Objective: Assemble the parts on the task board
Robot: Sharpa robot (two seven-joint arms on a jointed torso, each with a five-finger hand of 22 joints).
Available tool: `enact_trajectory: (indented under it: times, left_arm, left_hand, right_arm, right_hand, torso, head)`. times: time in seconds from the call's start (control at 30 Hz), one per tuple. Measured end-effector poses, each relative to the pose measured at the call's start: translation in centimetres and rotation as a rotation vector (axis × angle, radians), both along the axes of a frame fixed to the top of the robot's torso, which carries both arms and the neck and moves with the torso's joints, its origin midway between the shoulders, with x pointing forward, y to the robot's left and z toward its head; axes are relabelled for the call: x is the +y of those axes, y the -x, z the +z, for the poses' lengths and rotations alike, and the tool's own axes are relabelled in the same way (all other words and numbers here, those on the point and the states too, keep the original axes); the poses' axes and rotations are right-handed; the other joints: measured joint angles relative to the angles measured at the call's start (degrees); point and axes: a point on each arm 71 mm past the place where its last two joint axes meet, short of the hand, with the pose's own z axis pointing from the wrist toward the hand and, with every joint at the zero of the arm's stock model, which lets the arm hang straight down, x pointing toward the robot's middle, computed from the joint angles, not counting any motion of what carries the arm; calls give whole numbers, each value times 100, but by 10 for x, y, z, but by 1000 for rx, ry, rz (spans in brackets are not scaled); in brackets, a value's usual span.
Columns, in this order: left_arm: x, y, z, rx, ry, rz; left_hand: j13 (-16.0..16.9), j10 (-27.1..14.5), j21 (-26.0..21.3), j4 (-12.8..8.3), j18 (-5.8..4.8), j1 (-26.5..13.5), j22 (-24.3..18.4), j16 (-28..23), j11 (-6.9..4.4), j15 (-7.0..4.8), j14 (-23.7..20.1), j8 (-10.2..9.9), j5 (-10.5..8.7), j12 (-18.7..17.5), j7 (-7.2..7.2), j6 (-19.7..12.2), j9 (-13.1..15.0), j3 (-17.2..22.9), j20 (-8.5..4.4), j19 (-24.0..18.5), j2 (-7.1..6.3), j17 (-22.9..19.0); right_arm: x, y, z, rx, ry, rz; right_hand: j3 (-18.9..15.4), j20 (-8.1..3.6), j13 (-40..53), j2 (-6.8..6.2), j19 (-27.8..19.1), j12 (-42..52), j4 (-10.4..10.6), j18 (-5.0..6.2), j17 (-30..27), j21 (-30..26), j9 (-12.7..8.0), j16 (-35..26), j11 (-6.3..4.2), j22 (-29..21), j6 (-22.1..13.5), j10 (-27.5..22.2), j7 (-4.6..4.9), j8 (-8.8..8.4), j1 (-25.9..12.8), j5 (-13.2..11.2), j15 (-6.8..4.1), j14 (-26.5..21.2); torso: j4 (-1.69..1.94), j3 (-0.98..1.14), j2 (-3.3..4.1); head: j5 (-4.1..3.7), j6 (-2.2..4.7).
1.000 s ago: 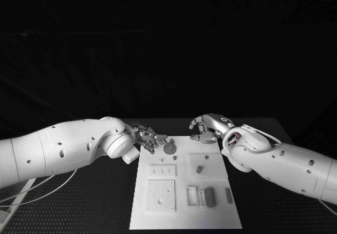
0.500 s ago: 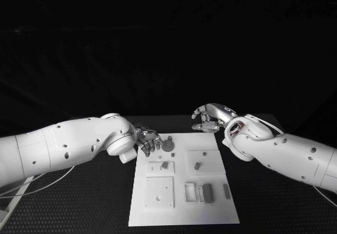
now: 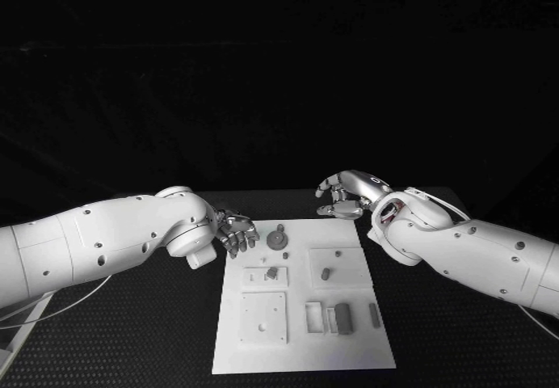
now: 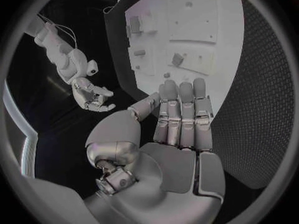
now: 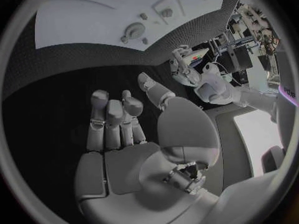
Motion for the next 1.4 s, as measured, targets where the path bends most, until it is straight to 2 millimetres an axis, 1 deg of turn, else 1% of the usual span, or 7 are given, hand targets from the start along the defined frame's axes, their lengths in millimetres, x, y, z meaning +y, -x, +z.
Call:
enact_trajectory:
  times: [0.07,0.1,0.2,0.37,0.5,0.8,1.4]
  left_arm:
    - [0,0,0,-4,4,0]
    - [1,0,0,-6,6,0]
    - [4,0,1,-16,16,8]
    - [14,-1,2,-40,41,38]
    - [22,-1,4,-71,76,65]
    - [31,-2,10,-149,153,99]
    - [28,-4,16,-234,237,92]
  left_hand:
    - [-66,-25,-51,-51,0,40,-23,-54,25,29,-29,-104,0,-72,20,-19,-78,-33,19,-58,-140,-76]
    - [-93,-50,-65,-90,0,37,-32,-66,41,41,-41,-155,1,-101,36,-36,-110,-93,31,-70,-147,-107]
    - [-212,-182,-209,-234,1,141,-91,-192,137,113,-197,-424,1,-254,181,-205,-324,-282,107,-206,-299,-238]
    - [-461,-400,-485,-254,1,403,-249,-462,354,291,-454,-806,1,-604,376,-418,-726,-524,299,-440,-635,-487]
    - [-662,-456,-634,-264,1,617,-348,-544,410,358,-522,-977,1,-823,408,-450,-998,-759,366,-508,-838,-635]
    - [-882,-432,-765,-272,1,1143,-460,-544,434,368,-531,-1024,1,-959,427,-366,-1286,-930,409,-464,-910,-797]
    - [-963,-390,-828,-274,1,1306,-504,-544,433,378,-541,-1047,1,-980,407,-306,-1399,-960,430,-444,-882,-871]
  right_arm:
    - [3,1,-1,7,5,19]
    - [5,1,-1,10,7,29]
    - [14,2,-2,20,19,72]
    - [30,7,-7,28,58,148]
    - [46,13,-19,32,114,215]
    - [80,25,-47,46,239,353]
    - [115,30,-84,70,376,448]
  right_hand:
    - [5,1,0,-5,-1,0,-5,0,0,0,0,-24,0,0,29,0,7,0,58,0,0,0]
    - [5,1,-3,14,-1,0,-5,0,0,0,5,-25,0,0,58,0,6,0,78,0,0,0]
    - [5,25,-8,-18,-25,0,-5,1,0,-1,22,-33,-1,0,103,1,3,34,166,0,-12,-12]
    - [5,35,-14,-24,-62,-22,-5,1,-5,-21,42,-34,-1,3,127,1,-19,67,250,0,-22,-44]
    - [5,36,-20,-46,-101,-22,-5,1,-5,-44,55,-34,-1,9,171,0,-15,67,275,0,-23,-63]
    - [5,89,-25,-15,-175,-44,-5,2,-5,-70,63,-54,-42,17,195,-42,-30,100,395,0,-54,-134]
    - [-99,148,-14,-32,-276,-67,-13,75,20,-101,-15,-52,-143,44,-261,-187,-190,-113,529,0,-134,-281]
  torso:
    - [2,-2,-2]
    - [3,-5,-2]
    - [3,-9,-3]
    - [2,-11,-6]
    - [3,-10,-5]
    - [23,-12,2]
    - [49,-30,24]
  head:
    - [-4,3]
    - [-4,4]
    - [-4,15]
    - [8,37]
    - [9,47]
    - [46,50]
    - [73,-3]
